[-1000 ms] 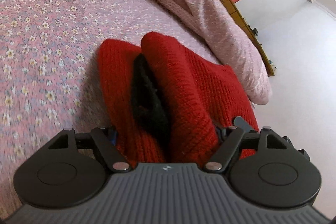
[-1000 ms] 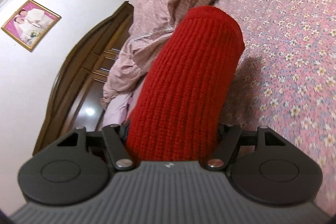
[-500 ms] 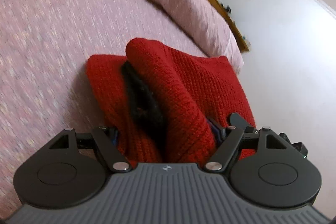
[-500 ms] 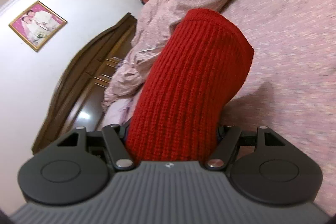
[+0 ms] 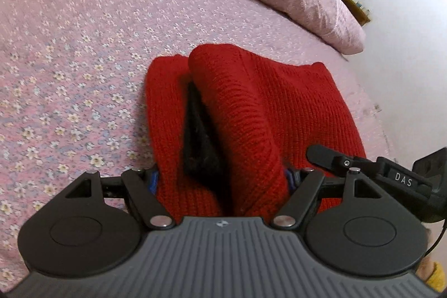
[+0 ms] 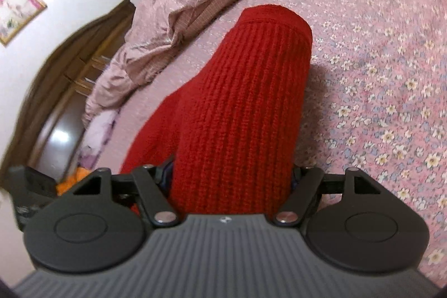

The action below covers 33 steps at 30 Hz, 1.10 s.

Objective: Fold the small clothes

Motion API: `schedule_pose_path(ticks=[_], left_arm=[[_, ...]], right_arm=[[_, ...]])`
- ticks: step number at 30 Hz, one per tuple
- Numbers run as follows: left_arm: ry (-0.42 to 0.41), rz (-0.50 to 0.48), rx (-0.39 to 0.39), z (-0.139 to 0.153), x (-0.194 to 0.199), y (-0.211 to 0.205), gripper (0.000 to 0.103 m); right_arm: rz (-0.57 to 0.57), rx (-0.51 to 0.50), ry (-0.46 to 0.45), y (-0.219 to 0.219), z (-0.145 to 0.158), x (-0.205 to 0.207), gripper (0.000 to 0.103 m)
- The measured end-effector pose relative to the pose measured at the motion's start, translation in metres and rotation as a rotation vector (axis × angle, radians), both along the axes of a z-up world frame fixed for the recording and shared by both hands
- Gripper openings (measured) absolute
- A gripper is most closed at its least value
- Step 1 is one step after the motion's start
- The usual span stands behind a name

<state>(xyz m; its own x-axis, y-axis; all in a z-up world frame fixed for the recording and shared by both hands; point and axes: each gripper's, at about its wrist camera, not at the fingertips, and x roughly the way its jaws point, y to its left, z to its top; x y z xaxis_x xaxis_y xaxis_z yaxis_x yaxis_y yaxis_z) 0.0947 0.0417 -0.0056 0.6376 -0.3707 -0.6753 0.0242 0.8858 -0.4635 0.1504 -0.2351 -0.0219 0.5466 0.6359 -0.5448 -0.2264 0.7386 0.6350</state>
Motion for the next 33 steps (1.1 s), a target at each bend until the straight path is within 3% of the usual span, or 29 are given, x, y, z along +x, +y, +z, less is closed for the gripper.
schedule_pose_path(ticks=[7, 17, 27, 33], left_arm=[[-0.003, 0.012, 0.007, -0.001, -0.006, 0.009, 0.08], [-0.034, 0.025, 0.15, 0.019, -0.027, 0.008, 0.08], [-0.045, 0.026, 0.187, 0.005, -0.026, 0.009, 0.081], [-0.056, 0.065, 0.239, 0.017, -0.033, -0.003, 0.08]], right_arm=[[0.003, -0.075, -0.016, 0.007, 0.003, -0.003, 0.08], [-0.082, -0.124, -0.029, -0.009, 0.036, -0.042, 0.079], [-0.094, -0.182, -0.026, 0.003, 0.007, -0.049, 0.082], [-0.116, -0.201, -0.05, 0.008, 0.013, -0.053, 0.083]])
